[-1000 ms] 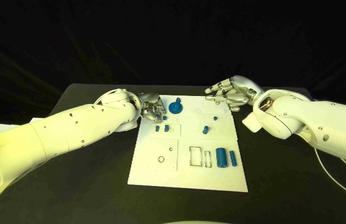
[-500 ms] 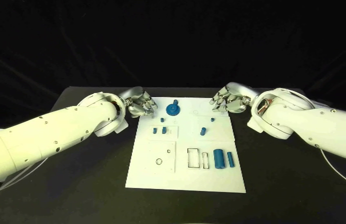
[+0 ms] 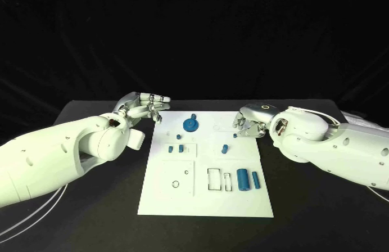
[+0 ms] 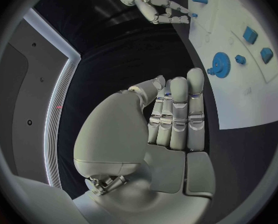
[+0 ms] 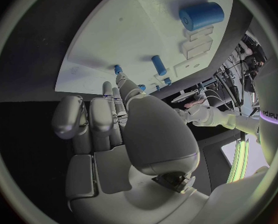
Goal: Assemble the parts on the task board
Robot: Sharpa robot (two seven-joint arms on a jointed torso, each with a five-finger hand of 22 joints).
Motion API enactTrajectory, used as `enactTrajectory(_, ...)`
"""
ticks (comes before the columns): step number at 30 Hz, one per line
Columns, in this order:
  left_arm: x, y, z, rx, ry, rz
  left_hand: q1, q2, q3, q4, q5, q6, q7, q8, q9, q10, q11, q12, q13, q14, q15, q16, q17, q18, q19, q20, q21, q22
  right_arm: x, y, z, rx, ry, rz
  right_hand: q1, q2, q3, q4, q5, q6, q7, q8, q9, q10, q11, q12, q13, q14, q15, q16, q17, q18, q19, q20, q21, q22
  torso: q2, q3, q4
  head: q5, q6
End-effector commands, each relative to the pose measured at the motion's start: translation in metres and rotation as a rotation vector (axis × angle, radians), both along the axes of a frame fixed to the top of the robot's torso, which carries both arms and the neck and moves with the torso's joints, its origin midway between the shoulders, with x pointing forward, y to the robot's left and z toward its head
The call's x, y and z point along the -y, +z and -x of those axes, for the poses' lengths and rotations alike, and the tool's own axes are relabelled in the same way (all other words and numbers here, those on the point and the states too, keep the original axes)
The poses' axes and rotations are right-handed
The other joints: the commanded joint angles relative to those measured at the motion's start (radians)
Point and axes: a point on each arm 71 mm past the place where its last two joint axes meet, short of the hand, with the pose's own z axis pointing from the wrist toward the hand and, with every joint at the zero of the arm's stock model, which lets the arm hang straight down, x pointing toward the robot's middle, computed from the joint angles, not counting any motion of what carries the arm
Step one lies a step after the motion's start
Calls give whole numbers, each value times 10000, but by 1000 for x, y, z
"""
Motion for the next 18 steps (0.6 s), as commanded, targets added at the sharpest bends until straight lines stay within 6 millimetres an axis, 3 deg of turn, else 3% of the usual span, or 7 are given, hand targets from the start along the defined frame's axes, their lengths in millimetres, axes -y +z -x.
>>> enactTrajectory(1, -3, 3, 0, -157, 800, 1406, -112, -28, -82, 0, 18, -3, 13, -8, -8, -107, 5, 31, 11, -74, -1, -81, -53, 81, -60, 4, -88, -46, -3, -4, 1, 131, 124, 1118, -10, -91, 135, -20, -46, 105, -17, -68, -3, 72, 7, -92, -84, 198, -16, 29, 21, 18, 95, -3, -19, 21, -2, 22, 2, 22, -19)
enactTrajectory(8, 0, 3, 3, -163, 733, 1521, -115, -27, -110, -6, 19, -11, 14, -11, -10, -133, 7, 51, 13, -109, 2, -147, -148, 97, -90, 7, -209, -131, -10, -11, 4, -133, 389, 1249, -26, -127, 302, -64, -91, 151, -14, -128, -4, 113, -2, -182, -243, 237, -18, 44, 52, 13, 124, -21, -8, 44, 18, 19, -24, 37, -50)
enactTrajectory(18, 3, 3, 6, -249, 624, 1554, -125, -24, -153, -10, 19, -40, 29, -25, -15, -185, 20, 77, 15, -142, 10, -201, -220, 118, -134, 12, -391, -259, -15, -19, 2, -350, 451, 1351, -10, -71, 783, -178, -268, 340, -26, -186, 14, 348, -17, -260, -503, 291, -41, 61, 103, -1, 186, -49, 27, 109, 12, 31, -1, 50, -112)
